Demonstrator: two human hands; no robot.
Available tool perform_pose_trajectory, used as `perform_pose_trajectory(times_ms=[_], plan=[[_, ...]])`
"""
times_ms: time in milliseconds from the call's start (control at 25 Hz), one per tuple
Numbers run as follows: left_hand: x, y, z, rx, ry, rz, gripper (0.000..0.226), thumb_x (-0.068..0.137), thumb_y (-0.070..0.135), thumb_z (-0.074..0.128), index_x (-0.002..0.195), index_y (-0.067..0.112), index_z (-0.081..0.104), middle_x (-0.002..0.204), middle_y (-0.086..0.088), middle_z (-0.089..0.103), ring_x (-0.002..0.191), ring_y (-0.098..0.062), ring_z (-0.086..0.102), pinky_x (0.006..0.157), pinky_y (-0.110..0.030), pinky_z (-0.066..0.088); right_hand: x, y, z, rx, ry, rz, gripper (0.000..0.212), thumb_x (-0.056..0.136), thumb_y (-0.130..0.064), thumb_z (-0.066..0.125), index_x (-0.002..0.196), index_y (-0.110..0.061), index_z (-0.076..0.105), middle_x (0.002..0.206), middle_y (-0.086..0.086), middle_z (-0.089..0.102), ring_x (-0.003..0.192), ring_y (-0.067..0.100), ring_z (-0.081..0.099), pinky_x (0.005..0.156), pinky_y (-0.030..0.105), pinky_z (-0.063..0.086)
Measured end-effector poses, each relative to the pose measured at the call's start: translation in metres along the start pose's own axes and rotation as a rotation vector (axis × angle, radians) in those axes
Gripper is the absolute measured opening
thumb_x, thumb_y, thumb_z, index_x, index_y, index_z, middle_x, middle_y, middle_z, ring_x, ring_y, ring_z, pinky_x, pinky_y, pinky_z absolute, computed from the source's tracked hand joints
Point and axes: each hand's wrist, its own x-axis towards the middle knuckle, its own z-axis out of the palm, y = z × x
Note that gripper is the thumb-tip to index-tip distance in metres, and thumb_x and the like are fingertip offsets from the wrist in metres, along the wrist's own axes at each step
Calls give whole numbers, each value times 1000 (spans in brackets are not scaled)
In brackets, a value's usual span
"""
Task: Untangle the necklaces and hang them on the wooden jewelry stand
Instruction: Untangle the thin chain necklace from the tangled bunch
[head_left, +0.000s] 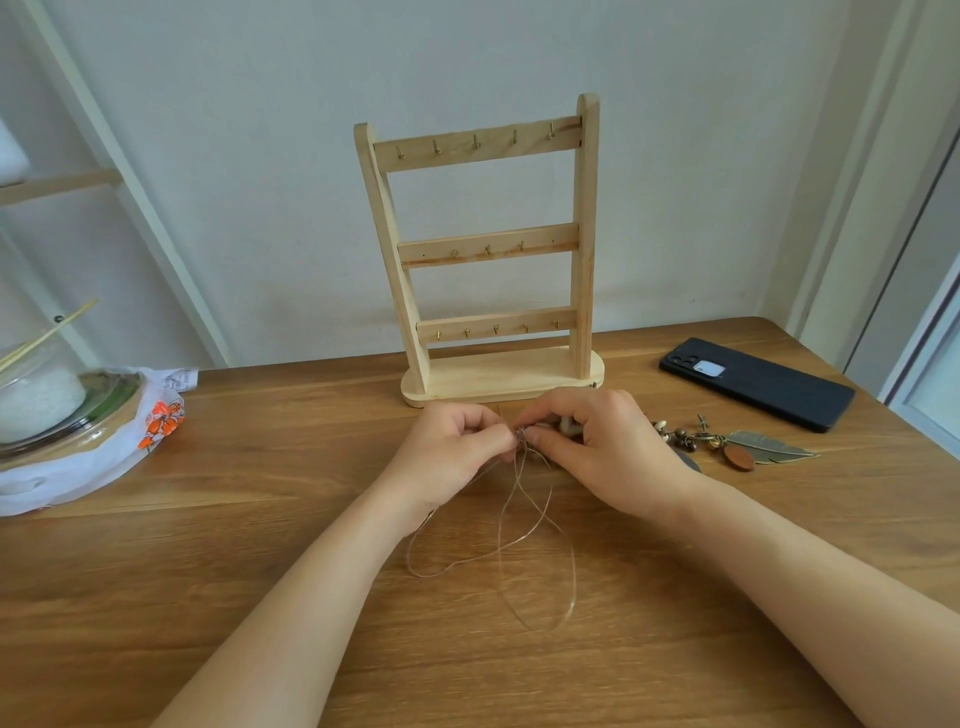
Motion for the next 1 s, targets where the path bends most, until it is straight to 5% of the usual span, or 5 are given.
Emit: perform_pose_trajectory(times_ms=[160,360,600,880,1000], plan=[[0,-1,0,41,1,20,20,84,17,62,78,-1,67,70,-7,56,66,-14,47,67,-31,39,-1,0,1,17,-10,-6,11,92,-14,71,97,-21,77,83,-14,71,82,-1,65,69,6,44],[1,-1,2,-70,112,-8,31,90,13,55,59,19,56,62,1,43,64,-14,39,65,-32,34,-2,-1,3,60,-34,33,7,93,-15,71,97,-18,76,75,-16,65,74,-4,61,66,8,44],[1,1,-10,-99,63,45,13,91,13,68,82,11,77,74,4,74,64,2,59,63,-14,44,1,4,-2,81,-17,61,8,93,-17,70,97,-21,76,77,-10,70,74,3,64,66,11,46],[3,-3,-12,64,25,88,3,76,17,76,78,18,78,82,-6,74,75,-9,61,75,-27,49,0,-1,-5,25,-67,-24,12,90,-14,73,98,-21,79,84,-13,72,84,2,65,72,8,47],[1,-2,-17,137,23,162,13,78,7,80,75,19,76,74,8,72,69,0,60,67,-16,47,2,-1,-6,11,-95,-35,14,90,-13,74,100,-21,80,87,-13,73,86,2,66,74,9,47]])
